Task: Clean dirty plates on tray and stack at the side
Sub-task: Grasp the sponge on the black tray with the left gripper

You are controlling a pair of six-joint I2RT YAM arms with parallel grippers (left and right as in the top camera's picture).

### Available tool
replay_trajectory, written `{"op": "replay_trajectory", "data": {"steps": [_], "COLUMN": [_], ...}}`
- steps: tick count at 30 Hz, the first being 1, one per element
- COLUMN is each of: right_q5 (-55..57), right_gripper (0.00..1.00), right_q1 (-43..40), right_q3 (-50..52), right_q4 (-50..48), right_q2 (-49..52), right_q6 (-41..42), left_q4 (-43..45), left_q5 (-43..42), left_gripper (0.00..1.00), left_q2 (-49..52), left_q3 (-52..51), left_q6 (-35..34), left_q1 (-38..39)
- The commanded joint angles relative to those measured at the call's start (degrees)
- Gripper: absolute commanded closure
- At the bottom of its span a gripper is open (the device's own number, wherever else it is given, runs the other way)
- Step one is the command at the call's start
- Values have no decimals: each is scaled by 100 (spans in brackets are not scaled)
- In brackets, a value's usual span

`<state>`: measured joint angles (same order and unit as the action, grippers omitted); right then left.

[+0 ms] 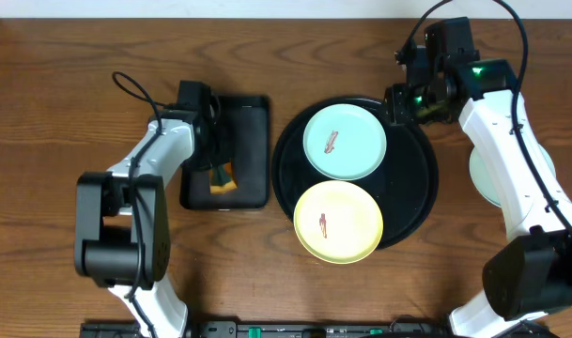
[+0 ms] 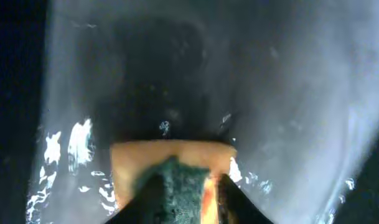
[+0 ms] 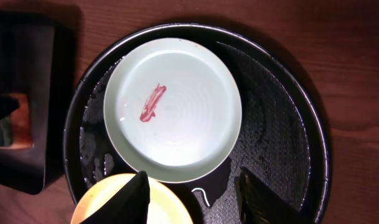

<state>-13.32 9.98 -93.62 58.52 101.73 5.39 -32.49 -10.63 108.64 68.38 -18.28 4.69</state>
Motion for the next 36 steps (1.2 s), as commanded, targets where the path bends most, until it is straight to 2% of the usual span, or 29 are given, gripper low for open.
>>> {"op": "replay_trajectory", "data": {"steps": [1, 7, 10, 15, 19, 21, 25, 27, 31, 36], "right_q5": [-46, -44, -46, -46, -46, -46, -46, -46, -46, -46], "right_gripper": [57, 56, 56, 56, 56, 56, 56, 56, 56, 56], "right_q1": [31, 31, 31, 31, 31, 31, 31, 31, 31, 31], "right_q3": [9, 9, 9, 9, 9, 9, 9, 9, 9, 9], "right_q4": [28, 24, 24, 11, 24, 48, 66, 66, 66, 66], "right_q2": [-20, -20, -20, -20, -20, -20, -20, -20, -20, -20], "right_q6": [-76, -76, -76, -74, -74, -74, -76, -76, -76, -76], "left_q4": [-310, -1158, -1381, -846, -258, -229, -581, -881, -1088, -1025], "left_q5": [59, 59, 59, 63, 282, 579, 619, 619, 625, 1008], "left_gripper": [59, 58, 58, 59, 91, 93, 93, 85, 60, 59], "left_q2": [-614, -761, -632, -505, -424, -417, -533, -625, -894, -970], "left_q3": [151, 33, -221, -809, -1102, -1104, -835, -568, -212, -240], "left_q6": [2, -4, -227, -313, -463, -579, -468, -470, -450, -507], "left_q1": [-11, 85, 273, 575, 599, 595, 595, 595, 595, 595]}}
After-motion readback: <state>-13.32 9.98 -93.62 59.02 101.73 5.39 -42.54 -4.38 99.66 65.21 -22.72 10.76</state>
